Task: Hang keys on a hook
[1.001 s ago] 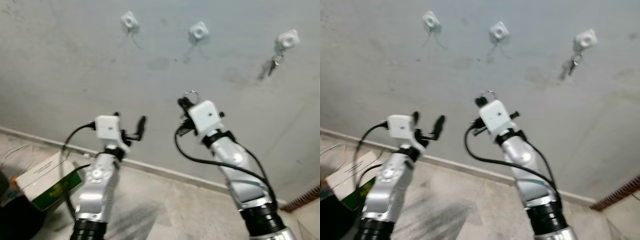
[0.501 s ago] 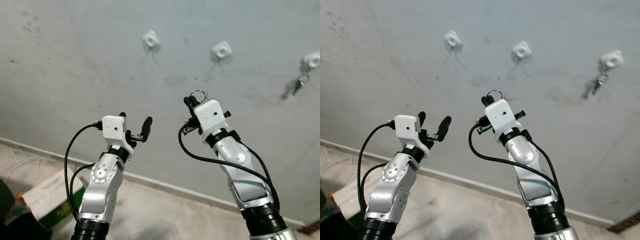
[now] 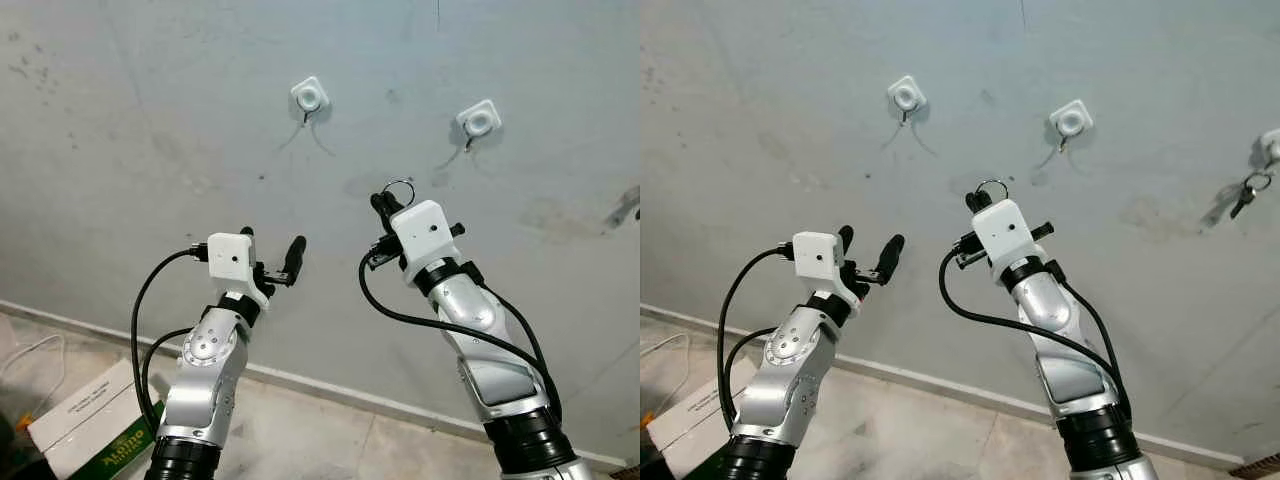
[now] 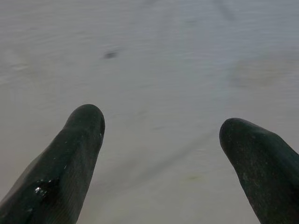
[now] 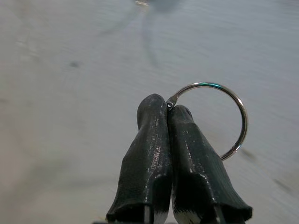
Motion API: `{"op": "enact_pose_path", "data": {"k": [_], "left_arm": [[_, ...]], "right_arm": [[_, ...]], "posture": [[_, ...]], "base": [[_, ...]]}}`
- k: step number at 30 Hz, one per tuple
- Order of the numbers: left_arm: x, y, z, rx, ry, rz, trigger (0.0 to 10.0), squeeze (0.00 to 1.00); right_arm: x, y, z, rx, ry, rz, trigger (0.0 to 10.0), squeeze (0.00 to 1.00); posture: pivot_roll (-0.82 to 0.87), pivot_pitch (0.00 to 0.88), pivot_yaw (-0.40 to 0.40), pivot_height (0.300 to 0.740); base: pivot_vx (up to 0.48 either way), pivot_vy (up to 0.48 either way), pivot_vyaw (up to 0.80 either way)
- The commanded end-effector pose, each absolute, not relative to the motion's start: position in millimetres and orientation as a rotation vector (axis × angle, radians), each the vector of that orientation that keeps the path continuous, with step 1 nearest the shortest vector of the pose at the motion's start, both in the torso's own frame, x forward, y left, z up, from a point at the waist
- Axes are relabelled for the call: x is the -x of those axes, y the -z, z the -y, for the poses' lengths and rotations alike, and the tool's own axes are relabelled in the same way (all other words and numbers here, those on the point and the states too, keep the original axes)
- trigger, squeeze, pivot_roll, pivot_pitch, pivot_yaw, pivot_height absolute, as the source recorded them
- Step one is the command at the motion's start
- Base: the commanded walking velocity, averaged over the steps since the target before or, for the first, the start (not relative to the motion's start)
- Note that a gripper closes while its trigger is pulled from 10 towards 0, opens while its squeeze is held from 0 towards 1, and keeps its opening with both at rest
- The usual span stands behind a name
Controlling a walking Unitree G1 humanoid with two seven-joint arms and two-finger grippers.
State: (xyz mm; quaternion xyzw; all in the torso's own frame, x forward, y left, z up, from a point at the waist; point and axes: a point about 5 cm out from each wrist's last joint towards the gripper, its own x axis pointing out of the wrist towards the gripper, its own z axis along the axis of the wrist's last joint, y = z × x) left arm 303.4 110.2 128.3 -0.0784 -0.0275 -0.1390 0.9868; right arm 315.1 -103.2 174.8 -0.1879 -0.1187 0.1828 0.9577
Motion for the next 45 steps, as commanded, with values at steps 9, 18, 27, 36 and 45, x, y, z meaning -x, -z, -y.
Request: {"op": "enact_pose_path", "data": {"k": [9,18,27,36,45], "left_arm": [[-301.9,-127.0,-116.2,0.146,0.261,0.050,10.0,0.00],[-301.3,-127.1,-115.8,0.149,0.264,0.051,10.0,0.00],[-296.4,-127.1,-123.4,0.166,0.227,0.042,10.0,0.00],[-269.7,-121.4,-137.7,0.159,0.199,0.017,10.0,0.00],[-256.0,-120.0,-142.0,0.179,0.190,-0.018,10.0,0.00]], "right_arm": [[-314.7,-179.5,98.6,0.383,-0.383,0.261,10.0,0.00],[-309.9,-178.9,102.1,0.389,-0.377,0.262,10.0,0.00],[-297.7,-172.1,116.4,0.390,-0.347,0.233,10.0,0.00],[-269.5,-158.6,141.8,0.397,-0.261,0.177,10.0,0.00],[-260.4,-161.2,154.1,0.393,-0.208,0.159,10.0,0.00]], "posture": [[-0.05,0.016,0.018,0.740],[-0.05,0.013,0.015,0.740],[-0.05,0.020,0.013,0.740],[-0.04,0.026,0.017,0.740],[-0.04,0.035,0.016,0.740]], "base": [[0.000,-0.177,0.00],[0.000,-0.303,0.00],[0.000,-0.138,0.00],[0.000,0.000,0.00],[0.000,0.000,0.00]]}}
